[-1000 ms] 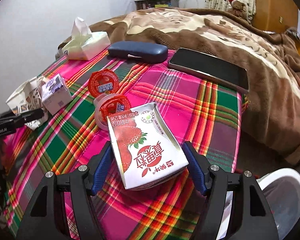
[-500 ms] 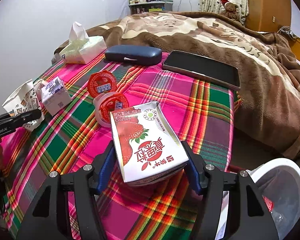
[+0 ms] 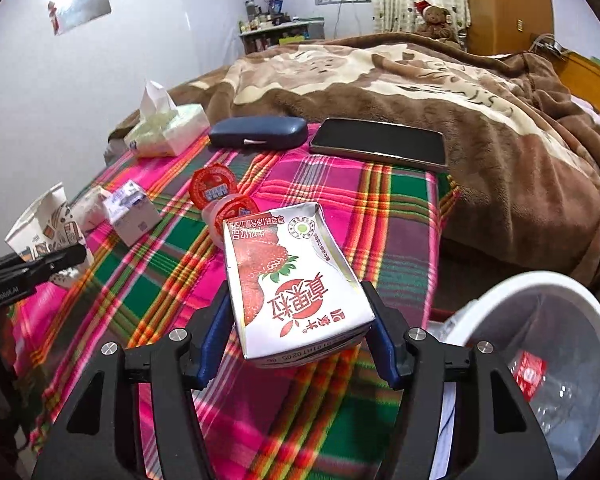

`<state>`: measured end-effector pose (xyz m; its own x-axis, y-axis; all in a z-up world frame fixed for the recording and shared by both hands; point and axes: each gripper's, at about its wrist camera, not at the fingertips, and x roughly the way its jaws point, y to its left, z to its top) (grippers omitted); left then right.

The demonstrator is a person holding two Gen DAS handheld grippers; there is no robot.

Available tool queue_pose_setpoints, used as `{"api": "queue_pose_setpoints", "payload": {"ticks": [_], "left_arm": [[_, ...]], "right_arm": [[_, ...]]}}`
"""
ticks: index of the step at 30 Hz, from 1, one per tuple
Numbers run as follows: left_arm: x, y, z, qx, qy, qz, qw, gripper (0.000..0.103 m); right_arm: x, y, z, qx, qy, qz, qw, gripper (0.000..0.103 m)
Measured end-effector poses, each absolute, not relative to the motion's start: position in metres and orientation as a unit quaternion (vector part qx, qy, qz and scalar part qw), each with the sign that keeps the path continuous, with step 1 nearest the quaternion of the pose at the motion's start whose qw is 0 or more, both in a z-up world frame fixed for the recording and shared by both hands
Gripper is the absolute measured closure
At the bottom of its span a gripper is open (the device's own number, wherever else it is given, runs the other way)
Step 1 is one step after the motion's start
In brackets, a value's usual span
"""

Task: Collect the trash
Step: 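Carry the paper cup and juice carton over the bin and release both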

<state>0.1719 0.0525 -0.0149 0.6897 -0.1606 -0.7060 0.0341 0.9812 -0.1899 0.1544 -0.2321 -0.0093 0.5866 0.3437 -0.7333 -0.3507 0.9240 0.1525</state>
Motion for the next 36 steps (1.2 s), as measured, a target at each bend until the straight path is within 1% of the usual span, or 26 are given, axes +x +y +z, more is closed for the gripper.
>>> {"api": "queue_pose_setpoints", "payload": {"ticks": [7,16,36], "left_arm": [[0.157,0.026,0.002,-0.064,0.379,-0.080,0.920,0.064],[0.144,-0.028,0.020,-0.042,0.367,-0.135,0.919,0.064],[0.137,-0.157,0.028,0.012,0.372,-0.248,0.894,0.064]], "right_arm": [[0.129,-0.251,0.006,0.018,0.392,0.180,0.902,0.041],[0.101,-0.288,0.017,0.041,0.378,0.147,0.913,0.041],[0.064,-0.377,0.015,0.074,0.373,0.015,0.925,0.041]]}}
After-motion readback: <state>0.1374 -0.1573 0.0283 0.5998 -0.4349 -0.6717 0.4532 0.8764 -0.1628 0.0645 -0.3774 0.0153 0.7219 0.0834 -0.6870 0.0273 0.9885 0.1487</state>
